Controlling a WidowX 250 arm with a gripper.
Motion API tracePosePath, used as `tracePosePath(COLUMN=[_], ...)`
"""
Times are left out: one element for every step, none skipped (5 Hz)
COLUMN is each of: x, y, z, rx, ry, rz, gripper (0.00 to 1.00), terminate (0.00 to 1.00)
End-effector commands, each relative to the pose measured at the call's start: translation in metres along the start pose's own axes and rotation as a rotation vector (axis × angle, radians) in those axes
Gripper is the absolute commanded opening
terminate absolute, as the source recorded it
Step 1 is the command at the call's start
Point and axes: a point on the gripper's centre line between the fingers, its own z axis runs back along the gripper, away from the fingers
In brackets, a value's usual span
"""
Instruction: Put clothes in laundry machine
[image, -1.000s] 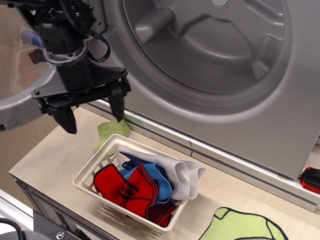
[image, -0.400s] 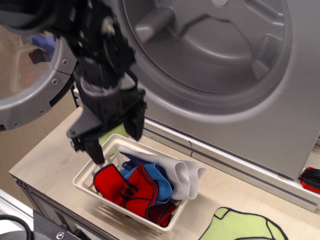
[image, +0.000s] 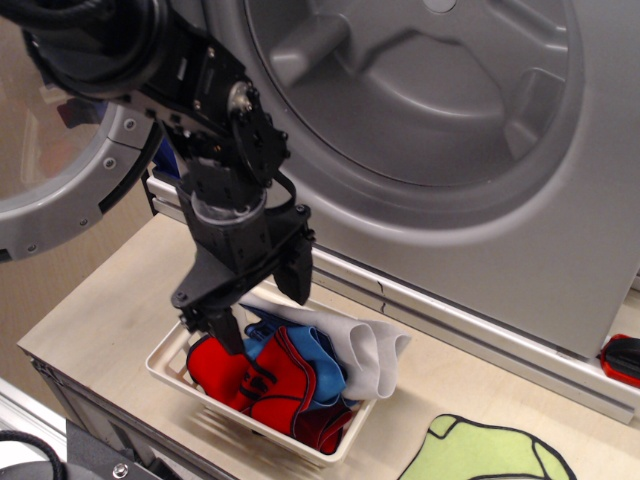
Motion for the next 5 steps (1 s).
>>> tracePosePath(x=[-0.005,-0.013,-0.018,-0.025,-0.026], y=[-0.012,-0.009,-0.005,-0.004,-0.005], z=[-0.011,-0.023,-0.040,-0.052,-0.050], rx=[-0.017,-0.001,0.029,0.052,0.025], ry=[0.000,-0.006,-0.037,-0.040,-0.048], rz=[0.035,0.057,0.082,0.067,0.042], gripper=[1.00,1.00,1.00,1.00,0.00], terminate=[0.00,0.00,0.00,0.00,0.00])
